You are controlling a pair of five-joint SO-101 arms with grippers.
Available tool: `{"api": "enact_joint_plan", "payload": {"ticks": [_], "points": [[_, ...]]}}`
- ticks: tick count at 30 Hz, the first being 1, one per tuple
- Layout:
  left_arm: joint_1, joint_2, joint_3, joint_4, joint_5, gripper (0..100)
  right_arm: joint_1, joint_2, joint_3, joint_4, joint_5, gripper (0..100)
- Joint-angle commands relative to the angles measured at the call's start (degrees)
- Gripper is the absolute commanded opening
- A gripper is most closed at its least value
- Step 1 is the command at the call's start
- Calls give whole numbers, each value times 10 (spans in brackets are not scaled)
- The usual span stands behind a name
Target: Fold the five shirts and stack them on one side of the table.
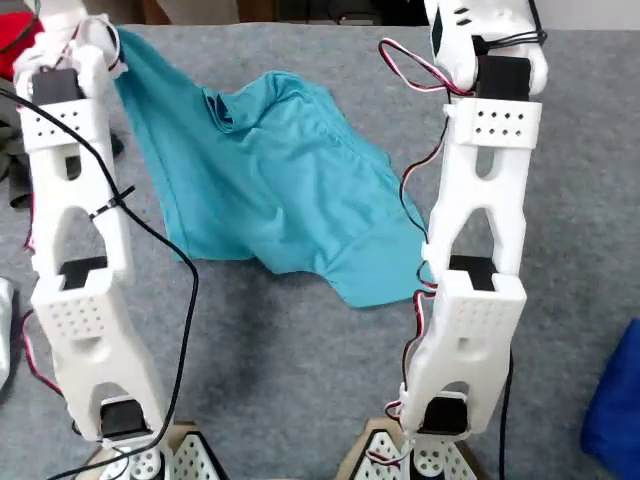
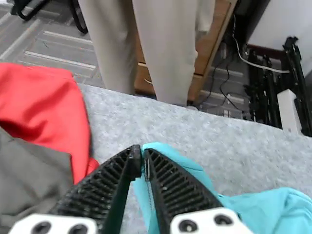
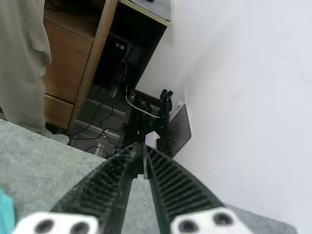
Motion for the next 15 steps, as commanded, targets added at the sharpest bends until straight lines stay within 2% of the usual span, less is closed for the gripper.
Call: {"api": "enact_joint_plan", "payload": {"ticks": [1, 10, 15], "points": [[13, 29, -117, 71, 1, 20, -15, 5, 6, 47, -20, 5], [6, 109, -193, 243, 1, 20, -119, 123, 31, 205, -145, 10], [0, 123, -187, 345, 1, 20, -170, 208, 30, 231, -156, 8]]}}
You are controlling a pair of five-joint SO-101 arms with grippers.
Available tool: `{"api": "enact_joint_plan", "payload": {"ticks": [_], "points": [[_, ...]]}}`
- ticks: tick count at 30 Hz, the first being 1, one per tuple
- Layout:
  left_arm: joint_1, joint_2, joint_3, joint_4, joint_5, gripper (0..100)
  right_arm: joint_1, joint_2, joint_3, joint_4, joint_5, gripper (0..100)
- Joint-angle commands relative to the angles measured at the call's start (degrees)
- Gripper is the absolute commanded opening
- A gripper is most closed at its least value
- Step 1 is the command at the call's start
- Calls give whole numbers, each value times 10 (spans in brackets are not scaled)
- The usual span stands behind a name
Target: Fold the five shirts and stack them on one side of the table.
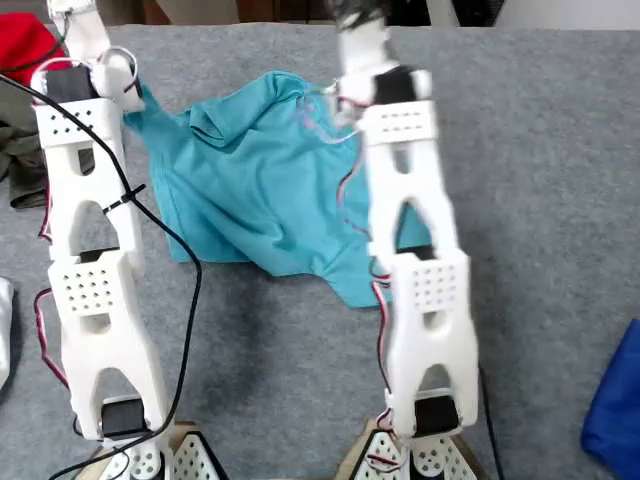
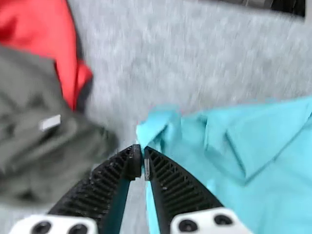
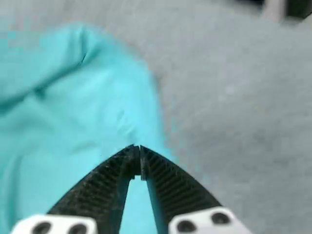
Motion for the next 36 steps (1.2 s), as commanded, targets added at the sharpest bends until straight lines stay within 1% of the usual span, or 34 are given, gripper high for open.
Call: {"api": "enact_joint_plan", "payload": {"ticks": [1, 4, 8, 11, 15, 19, 22, 26, 30, 36], "points": [[-5, 0, -23, 71, 1, 20, -31, 36, -6, 11, -8, 8], [-2, 16, -24, 135, 1, 20, -30, 65, -6, 23, -8, 9], [-2, 33, -22, 198, 2, 20, -26, 79, -6, 77, -6, 10], [-7, 27, 14, 198, 4, 19, -21, 91, -6, 127, 18, 9], [0, -29, 91, 198, 3, 19, -9, 111, -6, 200, 33, 9], [17, -120, 177, 198, 2, 19, 34, 122, -5, 273, 33, 8], [33, -182, 232, 198, -10, 19, 68, 114, 14, 283, 33, 5], [40, -245, 293, 198, -47, 19, 88, 60, 101, 283, 32, 5], [26, -287, 336, 198, -84, 19, 85, -45, 209, 283, 32, 5], [20, -326, 385, 198, -125, 19, 85, -204, 310, 283, 34, 5]]}}
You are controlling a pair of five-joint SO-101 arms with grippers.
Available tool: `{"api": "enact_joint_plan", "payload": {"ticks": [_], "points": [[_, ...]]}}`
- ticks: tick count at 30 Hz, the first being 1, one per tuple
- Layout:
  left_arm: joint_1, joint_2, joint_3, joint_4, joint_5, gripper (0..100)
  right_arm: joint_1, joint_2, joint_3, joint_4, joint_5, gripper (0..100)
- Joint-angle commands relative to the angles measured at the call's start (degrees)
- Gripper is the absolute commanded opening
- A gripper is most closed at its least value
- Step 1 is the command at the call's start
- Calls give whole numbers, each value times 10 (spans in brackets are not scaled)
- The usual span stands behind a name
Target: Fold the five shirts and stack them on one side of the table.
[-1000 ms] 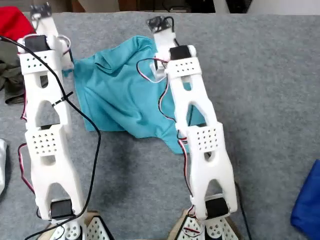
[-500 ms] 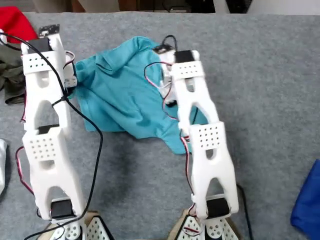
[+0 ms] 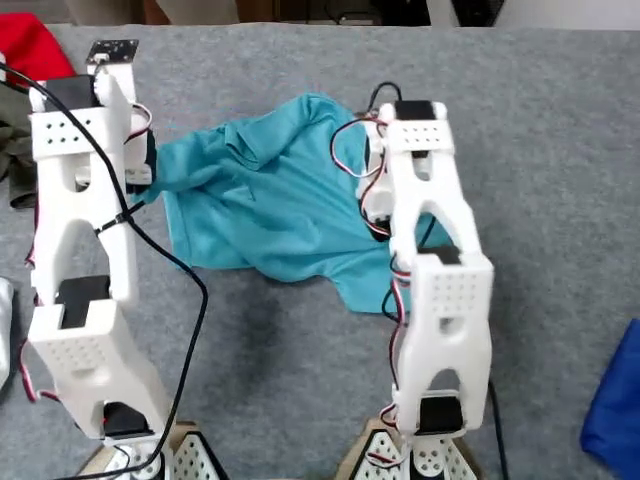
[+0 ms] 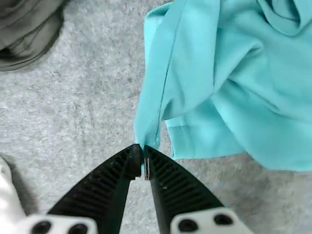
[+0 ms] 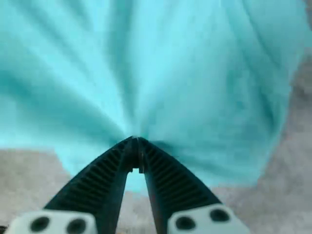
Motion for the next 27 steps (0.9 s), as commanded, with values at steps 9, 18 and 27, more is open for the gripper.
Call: {"api": "enact_joint_plan", "payload": {"ticks": [9, 18, 27], "points": [[-7, -86, 81, 6, -25, 19, 15, -268, 87, -21, 46, 5], [-7, -105, 134, 6, -23, 19, -15, -238, 67, -170, 46, 31], [10, -130, 172, 6, -8, 19, -145, -70, -130, -197, 46, 178]]}}
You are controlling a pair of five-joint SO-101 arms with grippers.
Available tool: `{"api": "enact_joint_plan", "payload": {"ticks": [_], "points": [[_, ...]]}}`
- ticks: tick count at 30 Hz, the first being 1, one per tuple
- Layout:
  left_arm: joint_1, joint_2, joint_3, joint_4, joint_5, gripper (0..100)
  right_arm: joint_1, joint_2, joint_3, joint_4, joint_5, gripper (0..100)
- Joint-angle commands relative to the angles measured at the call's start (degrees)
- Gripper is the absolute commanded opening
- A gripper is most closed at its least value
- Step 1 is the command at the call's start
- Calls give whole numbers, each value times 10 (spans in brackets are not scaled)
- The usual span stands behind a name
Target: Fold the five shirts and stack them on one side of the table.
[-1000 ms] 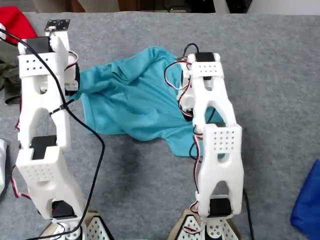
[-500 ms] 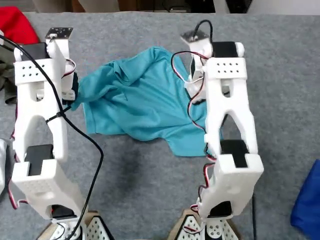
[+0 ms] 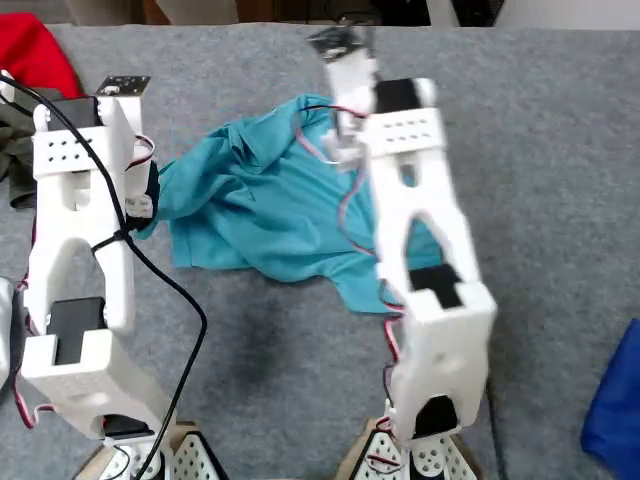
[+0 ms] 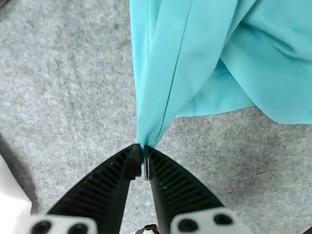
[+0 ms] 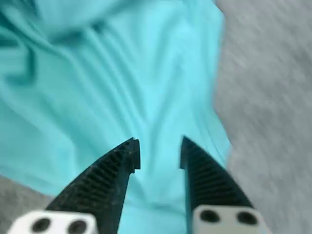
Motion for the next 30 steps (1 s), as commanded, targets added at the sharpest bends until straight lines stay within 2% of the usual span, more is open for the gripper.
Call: {"api": "enact_joint_plan", "payload": {"ticks": [1, 11, 17, 21, 30], "points": [[11, -37, -2, 6, 10, 19, -50, 66, -127, -30, 4, 178], [16, -43, -26, 5, 14, 19, -80, 278, -431, -9, 0, 181], [11, -43, -17, 5, 64, 19, -105, 351, -560, 19, -10, 181], [11, -40, -4, 5, 84, 19, -122, 379, -602, 4, -73, 181], [11, -42, 15, 5, 98, 19, -123, 435, -602, -81, -162, 181]]}}
